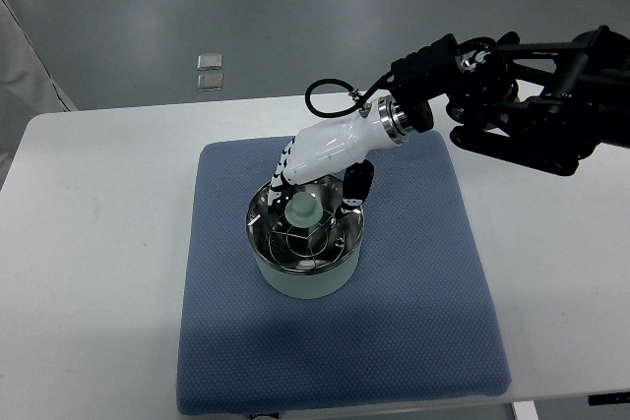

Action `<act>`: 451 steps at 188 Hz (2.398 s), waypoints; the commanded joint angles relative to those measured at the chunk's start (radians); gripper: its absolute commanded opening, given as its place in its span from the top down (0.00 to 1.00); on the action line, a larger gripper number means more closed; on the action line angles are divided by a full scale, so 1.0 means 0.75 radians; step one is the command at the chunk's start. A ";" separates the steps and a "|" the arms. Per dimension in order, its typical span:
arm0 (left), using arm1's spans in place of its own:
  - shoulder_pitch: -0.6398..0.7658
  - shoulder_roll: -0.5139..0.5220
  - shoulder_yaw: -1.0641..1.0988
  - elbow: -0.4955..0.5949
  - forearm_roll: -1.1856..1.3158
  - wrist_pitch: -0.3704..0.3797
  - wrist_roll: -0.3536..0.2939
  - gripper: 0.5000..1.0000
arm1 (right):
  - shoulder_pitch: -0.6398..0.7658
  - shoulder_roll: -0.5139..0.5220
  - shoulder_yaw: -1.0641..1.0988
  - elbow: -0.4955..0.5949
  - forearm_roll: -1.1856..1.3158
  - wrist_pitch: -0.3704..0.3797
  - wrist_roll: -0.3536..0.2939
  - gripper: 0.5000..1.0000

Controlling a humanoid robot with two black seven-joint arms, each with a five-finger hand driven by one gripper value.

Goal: Open lid and place right of pot
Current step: 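Lower the right hand and close its fingers around the green lid knob, then lift the glass lid up off the saucepan with the right hand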

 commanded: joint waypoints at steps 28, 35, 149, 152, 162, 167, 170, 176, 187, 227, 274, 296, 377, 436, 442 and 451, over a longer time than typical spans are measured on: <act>0.000 0.000 0.000 0.000 0.000 0.000 0.001 0.00 | 0.002 -0.002 -0.002 -0.001 -0.003 0.004 0.000 0.41; 0.000 0.000 0.000 0.000 0.000 0.000 0.001 0.00 | 0.002 -0.002 -0.002 -0.001 -0.003 0.004 0.000 0.45; 0.000 0.000 0.000 0.000 0.000 0.000 0.001 0.00 | 0.002 0.008 0.002 -0.001 -0.003 -0.002 0.000 0.68; 0.000 0.000 0.000 0.000 0.000 0.000 0.001 0.00 | 0.002 0.008 0.002 -0.001 -0.003 -0.002 0.000 0.69; 0.000 0.000 0.000 0.000 0.000 0.000 -0.001 0.00 | 0.002 0.011 0.002 -0.001 -0.003 -0.002 0.000 0.70; 0.002 0.000 0.000 0.000 0.000 0.000 0.001 0.00 | 0.002 0.011 0.002 -0.001 -0.003 -0.002 0.000 0.73; 0.000 0.000 0.000 0.000 0.000 0.000 0.001 0.00 | 0.002 0.011 0.002 -0.001 -0.003 -0.002 0.000 0.74; 0.000 0.000 0.000 0.000 0.000 0.000 0.001 0.00 | 0.002 0.011 0.002 -0.001 -0.003 -0.002 0.000 0.75; 0.000 0.000 0.000 0.000 0.000 0.000 -0.001 0.00 | 0.004 0.011 0.002 -0.001 -0.003 -0.002 0.000 0.80; 0.000 0.000 0.000 0.000 0.000 0.000 -0.001 0.00 | 0.004 0.011 0.002 -0.001 -0.003 0.000 0.000 0.82; 0.000 0.000 0.000 0.000 0.000 0.000 -0.001 0.00 | 0.006 0.011 0.002 -0.005 -0.003 0.000 0.000 0.91; 0.000 0.000 0.000 0.000 0.000 0.000 -0.001 0.00 | 0.006 0.011 0.000 -0.007 -0.005 0.000 0.000 0.98; 0.000 0.000 0.000 0.000 0.000 0.000 -0.001 0.00 | 0.012 0.002 0.016 -0.007 0.008 -0.002 0.000 1.00; 0.000 0.000 0.000 0.000 0.000 0.000 -0.001 0.00 | 0.024 -0.004 0.020 -0.005 0.014 -0.004 0.000 1.00; 0.000 0.000 0.000 0.000 0.000 0.000 -0.001 0.00 | 0.032 -0.006 0.022 -0.005 0.016 -0.004 0.000 1.00; 0.000 0.000 0.000 0.000 0.000 0.000 0.001 0.00 | 0.039 -0.008 0.031 -0.005 0.016 -0.004 0.000 1.00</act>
